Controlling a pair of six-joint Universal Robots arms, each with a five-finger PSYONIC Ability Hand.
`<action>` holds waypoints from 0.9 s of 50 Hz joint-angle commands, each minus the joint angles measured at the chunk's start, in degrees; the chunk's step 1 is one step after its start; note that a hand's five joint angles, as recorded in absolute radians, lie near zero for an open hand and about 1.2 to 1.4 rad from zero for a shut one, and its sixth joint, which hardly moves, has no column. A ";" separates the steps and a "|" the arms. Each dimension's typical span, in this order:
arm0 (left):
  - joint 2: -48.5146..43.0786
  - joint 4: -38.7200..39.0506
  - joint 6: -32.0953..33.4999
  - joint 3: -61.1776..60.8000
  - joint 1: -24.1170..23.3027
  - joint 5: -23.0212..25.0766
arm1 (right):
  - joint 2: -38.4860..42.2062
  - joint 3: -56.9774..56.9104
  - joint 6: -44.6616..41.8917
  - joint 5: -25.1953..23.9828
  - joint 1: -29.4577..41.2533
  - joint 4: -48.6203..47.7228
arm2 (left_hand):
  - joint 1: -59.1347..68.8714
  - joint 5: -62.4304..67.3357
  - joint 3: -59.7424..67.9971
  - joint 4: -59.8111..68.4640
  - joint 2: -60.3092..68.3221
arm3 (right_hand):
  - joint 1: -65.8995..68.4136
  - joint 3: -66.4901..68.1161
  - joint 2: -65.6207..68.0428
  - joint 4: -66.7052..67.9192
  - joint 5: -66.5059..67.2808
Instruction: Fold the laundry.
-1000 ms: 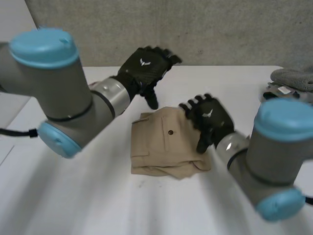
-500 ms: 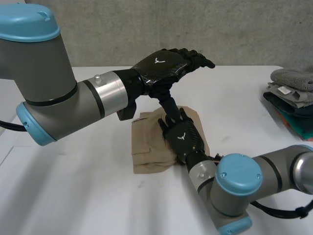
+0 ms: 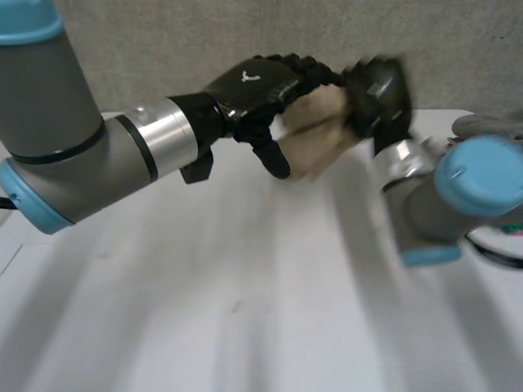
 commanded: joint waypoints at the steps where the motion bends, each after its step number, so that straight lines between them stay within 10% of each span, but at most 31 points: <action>1: 2.41 1.71 -0.16 -1.32 0.43 -1.49 | -4.71 -5.25 1.77 -4.20 -12.57 -0.65 | 2.86 1.73 2.21 2.05 2.01 | 21.67 13.60 13.65 11.39 18.86; 25: 3.73 3.47 0.19 -8.88 -1.07 -1.40 | 16.02 -12.29 24.02 -52.44 -54.49 -1.35 | 2.86 1.73 2.21 2.05 2.01 | 21.67 13.60 13.65 11.39 18.86; 39: 3.91 3.47 0.19 -9.23 -1.51 -1.66 | 15.60 -9.56 23.58 -51.33 -55.74 0.67 | 2.86 1.73 2.21 2.05 2.01 | 21.67 13.60 13.65 11.39 18.86; 40: 3.91 3.47 0.19 -9.32 -1.59 -1.58 | 14.90 -8.95 23.58 -50.89 -55.82 1.37 | 2.86 1.73 2.21 2.05 2.01 | 16.07 8.00 8.04 5.79 13.26; 42: 4.08 3.47 0.37 -9.41 -1.86 -1.49 | 11.21 -6.76 23.49 -50.09 -56.44 3.48 | 2.86 1.73 2.21 2.05 2.01 | -37.13 -45.20 -45.16 -47.41 -39.94; 45: 4.35 3.47 0.28 -9.41 -1.95 -1.49 | 5.43 -3.07 22.70 -49.92 -57.49 5.32 | 2.86 1.73 2.21 2.05 2.01 | -48.33 -56.40 -56.35 -58.61 -51.14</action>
